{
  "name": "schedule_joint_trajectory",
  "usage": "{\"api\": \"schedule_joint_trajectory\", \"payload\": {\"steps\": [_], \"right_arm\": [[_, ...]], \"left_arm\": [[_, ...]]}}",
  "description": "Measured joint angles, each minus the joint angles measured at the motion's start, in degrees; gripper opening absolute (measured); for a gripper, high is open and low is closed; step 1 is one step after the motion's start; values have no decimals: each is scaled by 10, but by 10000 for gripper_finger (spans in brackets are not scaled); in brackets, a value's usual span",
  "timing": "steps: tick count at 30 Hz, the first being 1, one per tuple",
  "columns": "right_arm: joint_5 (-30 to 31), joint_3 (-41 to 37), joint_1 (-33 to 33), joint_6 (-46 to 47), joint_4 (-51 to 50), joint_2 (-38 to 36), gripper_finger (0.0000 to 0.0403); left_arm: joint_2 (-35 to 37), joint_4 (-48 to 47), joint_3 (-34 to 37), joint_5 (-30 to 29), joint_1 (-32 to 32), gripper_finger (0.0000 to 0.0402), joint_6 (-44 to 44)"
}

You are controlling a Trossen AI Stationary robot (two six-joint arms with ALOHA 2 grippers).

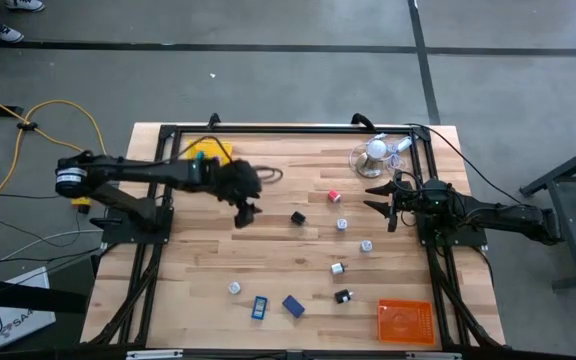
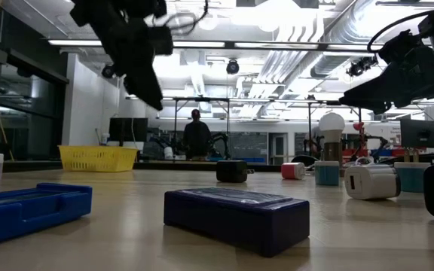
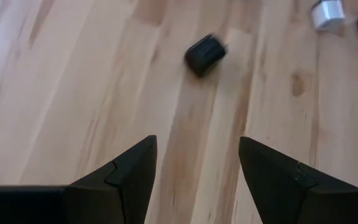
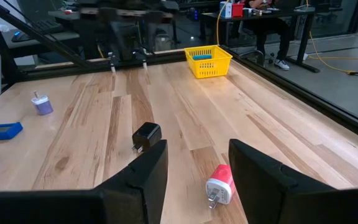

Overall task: Pick & Place Office items
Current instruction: Put the dark blue digital timer into the yellow bin

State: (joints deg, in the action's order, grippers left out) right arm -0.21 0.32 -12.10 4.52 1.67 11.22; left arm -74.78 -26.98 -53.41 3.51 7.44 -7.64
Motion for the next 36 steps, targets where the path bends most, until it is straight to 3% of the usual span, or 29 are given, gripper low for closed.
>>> {"api": "schedule_joint_trajectory", "payload": {"steps": [4, 13, 25, 36], "right_arm": [[0, 0, 0, 0, 0, 0, 158], [0, 0, 0, 0, -1, 0, 158], [0, 0, 0, 0, -1, 0, 158], [0, 0, 0, 0, -1, 0, 158]], "left_arm": [[-13, 41, 0, -50, -66, 221, 6], [-99, 125, -17, -53, -155, 221, -61], [-195, 113, -122, -49, -231, 221, 35], [-247, 113, -137, -76, -303, 221, 70]]}}
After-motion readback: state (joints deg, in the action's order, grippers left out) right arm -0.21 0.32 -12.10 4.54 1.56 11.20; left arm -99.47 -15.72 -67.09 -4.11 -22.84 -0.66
